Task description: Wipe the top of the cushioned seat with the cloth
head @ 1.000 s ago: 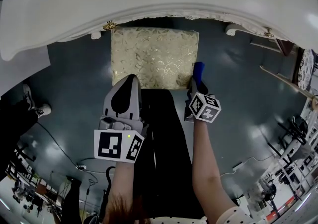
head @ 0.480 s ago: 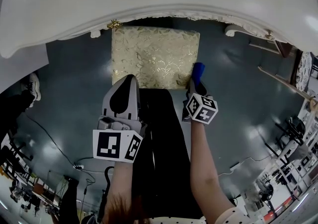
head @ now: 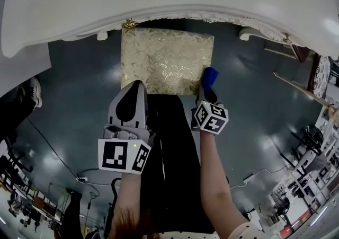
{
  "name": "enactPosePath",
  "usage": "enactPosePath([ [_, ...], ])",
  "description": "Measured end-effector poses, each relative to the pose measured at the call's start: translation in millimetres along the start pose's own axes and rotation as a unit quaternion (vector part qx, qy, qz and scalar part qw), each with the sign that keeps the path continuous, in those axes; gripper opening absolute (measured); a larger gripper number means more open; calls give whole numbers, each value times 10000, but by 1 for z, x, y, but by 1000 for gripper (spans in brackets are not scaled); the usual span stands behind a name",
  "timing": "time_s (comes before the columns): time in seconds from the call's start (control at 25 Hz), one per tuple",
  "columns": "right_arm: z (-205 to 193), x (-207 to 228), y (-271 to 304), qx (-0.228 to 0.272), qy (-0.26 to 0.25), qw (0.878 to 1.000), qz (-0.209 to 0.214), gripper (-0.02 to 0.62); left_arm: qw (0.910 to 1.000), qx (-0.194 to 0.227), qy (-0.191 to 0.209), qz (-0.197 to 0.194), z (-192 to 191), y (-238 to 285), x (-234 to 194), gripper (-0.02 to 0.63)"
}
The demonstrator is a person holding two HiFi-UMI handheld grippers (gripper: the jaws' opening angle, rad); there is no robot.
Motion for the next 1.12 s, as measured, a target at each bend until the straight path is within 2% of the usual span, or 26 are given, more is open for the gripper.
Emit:
enactPosePath([
  [0.28,-1,-15,0,67,23,9999,90,61,10000,40,-35,14,0,-4,-6,-2],
  [1.12,-7,-72,6,-26,-319,9984,473,61,9998,137,-137,64,8,-8,-18,-2],
])
Point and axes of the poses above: the fingertips, and each gripper's own axes: y forward along the fingers, x to its right, z out of its top, the point moved 3 cm from there along -y, backward along the fingers, and after that the axes turned 1 degree about z, right-handed, at the moved point
